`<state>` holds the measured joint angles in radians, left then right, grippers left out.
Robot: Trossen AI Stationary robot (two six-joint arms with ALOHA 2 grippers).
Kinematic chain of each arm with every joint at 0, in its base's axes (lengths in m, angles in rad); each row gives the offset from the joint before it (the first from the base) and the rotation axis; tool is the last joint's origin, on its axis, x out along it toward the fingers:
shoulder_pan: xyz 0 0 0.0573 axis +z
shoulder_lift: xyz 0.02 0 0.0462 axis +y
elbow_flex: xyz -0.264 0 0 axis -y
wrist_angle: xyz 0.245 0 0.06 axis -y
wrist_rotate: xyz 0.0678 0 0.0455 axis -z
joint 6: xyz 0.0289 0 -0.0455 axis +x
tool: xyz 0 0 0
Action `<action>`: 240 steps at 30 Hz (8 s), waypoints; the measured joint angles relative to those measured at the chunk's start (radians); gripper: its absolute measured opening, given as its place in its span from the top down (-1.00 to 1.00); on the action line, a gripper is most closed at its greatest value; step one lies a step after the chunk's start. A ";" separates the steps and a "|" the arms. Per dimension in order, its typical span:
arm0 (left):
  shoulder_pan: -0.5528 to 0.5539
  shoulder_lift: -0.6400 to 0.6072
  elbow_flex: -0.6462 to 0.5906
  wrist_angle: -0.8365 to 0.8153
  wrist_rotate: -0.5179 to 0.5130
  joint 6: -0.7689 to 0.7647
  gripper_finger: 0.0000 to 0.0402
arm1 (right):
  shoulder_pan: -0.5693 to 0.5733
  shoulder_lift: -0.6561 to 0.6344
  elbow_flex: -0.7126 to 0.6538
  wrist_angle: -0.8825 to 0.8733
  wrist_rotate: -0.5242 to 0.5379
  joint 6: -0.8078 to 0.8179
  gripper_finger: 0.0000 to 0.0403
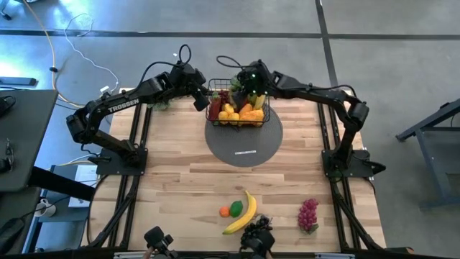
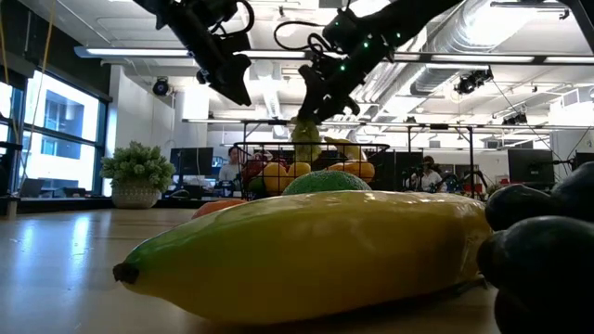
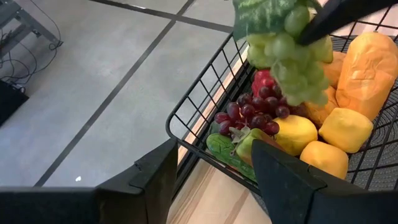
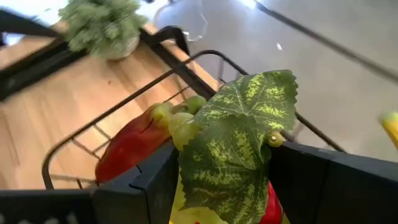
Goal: Build produce basket
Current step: Put the grapes into the wire basket, then put the tangerine into the wire basket
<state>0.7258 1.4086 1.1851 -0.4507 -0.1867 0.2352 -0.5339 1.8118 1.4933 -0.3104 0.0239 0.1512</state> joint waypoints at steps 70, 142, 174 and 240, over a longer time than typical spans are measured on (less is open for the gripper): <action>-0.472 0.000 0.000 -0.190 0.110 -0.593 0.03 | 0.333 -0.199 0.050 -0.700 0.134 0.428 -0.12; -1.063 0.528 0.000 0.197 0.173 -0.704 -0.15 | 0.333 -0.293 0.050 -0.868 0.213 0.391 -0.11; -1.073 0.598 0.002 0.236 0.159 -0.703 0.21 | 0.333 -0.293 0.050 -0.906 0.213 0.391 -0.11; -0.129 0.273 0.000 0.163 0.209 -0.126 0.39 | 0.407 -0.293 -0.060 -0.961 0.157 0.977 -0.11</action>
<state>0.5964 1.6818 1.1847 -0.2881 0.0223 0.1089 -0.1267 1.5191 1.4330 -1.2712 0.1812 1.1287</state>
